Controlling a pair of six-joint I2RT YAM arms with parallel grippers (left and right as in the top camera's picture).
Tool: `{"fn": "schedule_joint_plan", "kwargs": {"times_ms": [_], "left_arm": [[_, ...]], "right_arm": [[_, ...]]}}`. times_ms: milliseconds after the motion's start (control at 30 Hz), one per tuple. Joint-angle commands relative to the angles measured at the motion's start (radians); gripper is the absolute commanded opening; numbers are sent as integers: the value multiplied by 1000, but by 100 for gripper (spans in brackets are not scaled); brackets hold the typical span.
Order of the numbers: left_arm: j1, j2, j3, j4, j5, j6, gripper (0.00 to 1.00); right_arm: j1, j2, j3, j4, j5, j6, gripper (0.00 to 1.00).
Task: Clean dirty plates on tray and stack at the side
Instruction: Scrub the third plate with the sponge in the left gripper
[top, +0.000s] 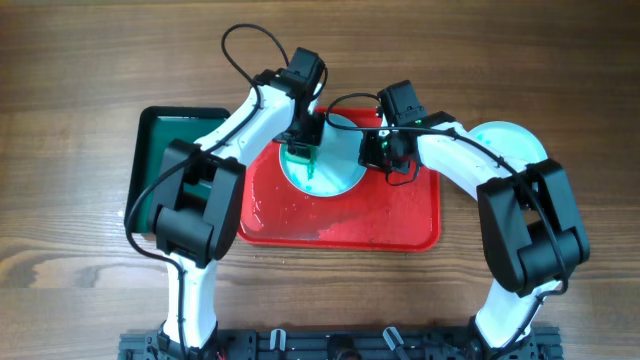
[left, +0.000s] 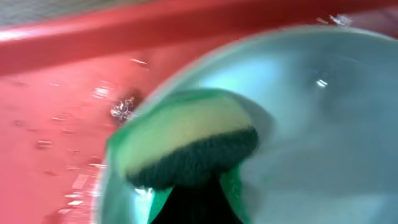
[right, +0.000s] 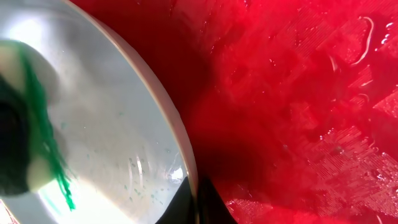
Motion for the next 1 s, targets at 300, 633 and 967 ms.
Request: {"fn": "schedule_joint_plan", "kwargs": {"times_ms": [300, 633, 967], "left_arm": [[-36, 47, -22, -76, 99, 38, 4], [-37, 47, -22, -72, -468, -279, 4], [-37, 47, -22, 200, -116, -274, 4]], "right_arm": [[4, 15, -16, 10, -13, -7, 4], [4, 15, -16, 9, -13, -7, 4], [4, 15, -16, 12, -13, -22, 4]]}}
